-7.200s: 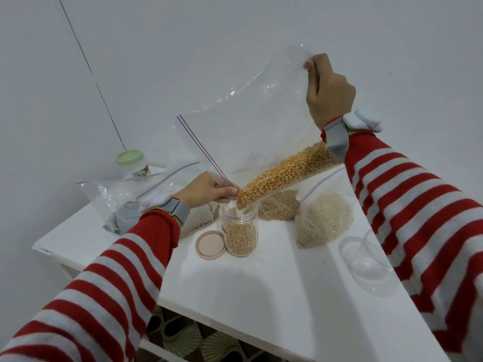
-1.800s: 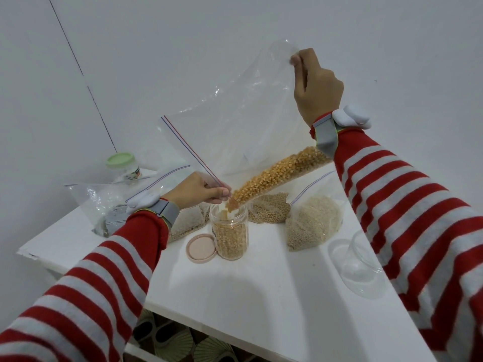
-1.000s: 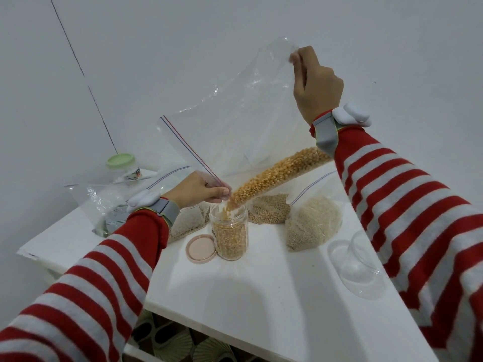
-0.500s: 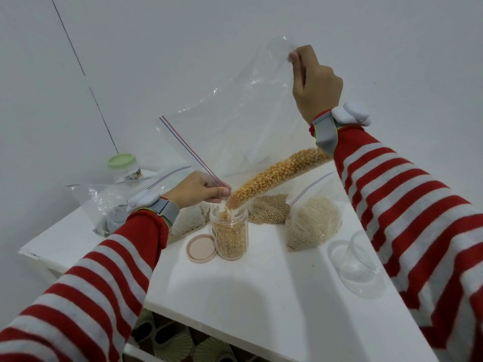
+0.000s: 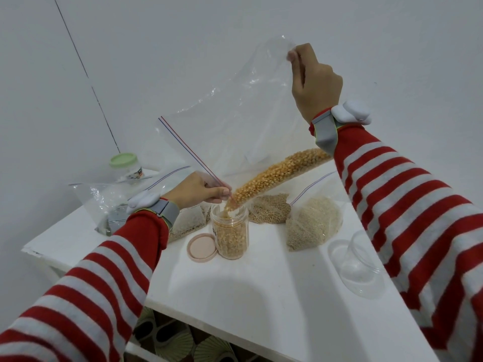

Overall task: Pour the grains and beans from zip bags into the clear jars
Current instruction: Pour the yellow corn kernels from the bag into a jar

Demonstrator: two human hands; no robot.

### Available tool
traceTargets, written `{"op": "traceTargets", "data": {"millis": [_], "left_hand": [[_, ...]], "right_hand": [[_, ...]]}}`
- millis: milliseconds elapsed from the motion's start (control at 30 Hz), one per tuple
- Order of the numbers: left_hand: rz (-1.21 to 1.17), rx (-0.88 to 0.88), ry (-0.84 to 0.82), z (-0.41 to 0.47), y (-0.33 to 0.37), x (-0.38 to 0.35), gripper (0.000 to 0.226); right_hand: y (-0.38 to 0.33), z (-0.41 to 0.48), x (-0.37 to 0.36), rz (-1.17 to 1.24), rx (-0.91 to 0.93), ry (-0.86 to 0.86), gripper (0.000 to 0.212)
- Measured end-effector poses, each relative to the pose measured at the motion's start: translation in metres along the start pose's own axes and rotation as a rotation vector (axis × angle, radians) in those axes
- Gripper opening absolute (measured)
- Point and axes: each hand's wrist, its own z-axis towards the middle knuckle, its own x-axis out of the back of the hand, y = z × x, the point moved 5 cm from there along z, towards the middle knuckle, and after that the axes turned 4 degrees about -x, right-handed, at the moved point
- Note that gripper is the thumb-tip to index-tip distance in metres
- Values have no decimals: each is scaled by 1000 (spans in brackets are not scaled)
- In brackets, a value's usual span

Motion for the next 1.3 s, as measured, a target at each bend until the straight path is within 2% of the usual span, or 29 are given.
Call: {"op": "traceTargets", "data": {"millis": [633,1300], "left_hand": [[5,6,-6,-1,3,-2,19],[-7,8,5,2,-2,2,18]], "right_hand": [[-2,1,5,25,20,30,43],[-6,4,-1,4,7,-36,46]]}}
